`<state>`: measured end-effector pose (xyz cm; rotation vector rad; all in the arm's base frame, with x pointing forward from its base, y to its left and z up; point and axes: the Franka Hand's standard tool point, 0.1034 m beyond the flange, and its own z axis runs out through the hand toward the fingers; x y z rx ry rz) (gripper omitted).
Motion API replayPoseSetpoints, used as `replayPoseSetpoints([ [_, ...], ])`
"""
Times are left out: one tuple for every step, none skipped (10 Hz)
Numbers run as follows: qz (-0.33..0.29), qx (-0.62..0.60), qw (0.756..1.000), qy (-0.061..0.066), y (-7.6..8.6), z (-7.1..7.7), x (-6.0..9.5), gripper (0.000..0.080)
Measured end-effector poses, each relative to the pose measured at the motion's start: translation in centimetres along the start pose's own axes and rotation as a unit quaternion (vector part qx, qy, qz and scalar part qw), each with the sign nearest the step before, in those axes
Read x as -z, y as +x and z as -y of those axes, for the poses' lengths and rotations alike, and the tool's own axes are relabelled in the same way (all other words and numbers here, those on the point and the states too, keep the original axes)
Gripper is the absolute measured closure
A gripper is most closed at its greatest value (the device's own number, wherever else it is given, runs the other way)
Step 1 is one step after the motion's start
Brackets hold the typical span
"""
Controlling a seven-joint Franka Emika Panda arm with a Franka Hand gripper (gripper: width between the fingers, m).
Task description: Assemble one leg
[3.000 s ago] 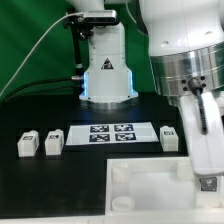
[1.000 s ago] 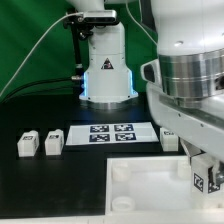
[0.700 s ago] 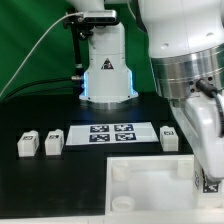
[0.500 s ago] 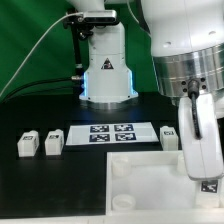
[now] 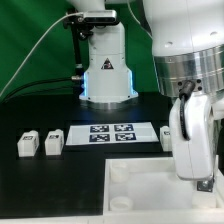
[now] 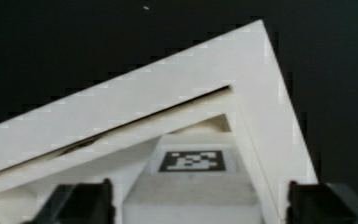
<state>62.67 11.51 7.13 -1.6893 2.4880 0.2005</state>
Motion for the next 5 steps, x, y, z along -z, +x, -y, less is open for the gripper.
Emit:
replayPoseSetpoints([
  [0.000,0.001,1.000,0.000,-0.1,-0.1,0.0,0.0183],
  [0.002,0.008,1.000,-0.001,-0.5,-0.5,0.3,0.0183],
  [0.006,0.014,1.000,0.001,-1.1,-0.9,1.2,0.0156],
  [0.010,0.019,1.000,0.004,-1.5,-0.9,2.0,0.0156],
  [0.009,0.019,1.000,0.004,-1.4,-0.9,1.9,0.0151],
])
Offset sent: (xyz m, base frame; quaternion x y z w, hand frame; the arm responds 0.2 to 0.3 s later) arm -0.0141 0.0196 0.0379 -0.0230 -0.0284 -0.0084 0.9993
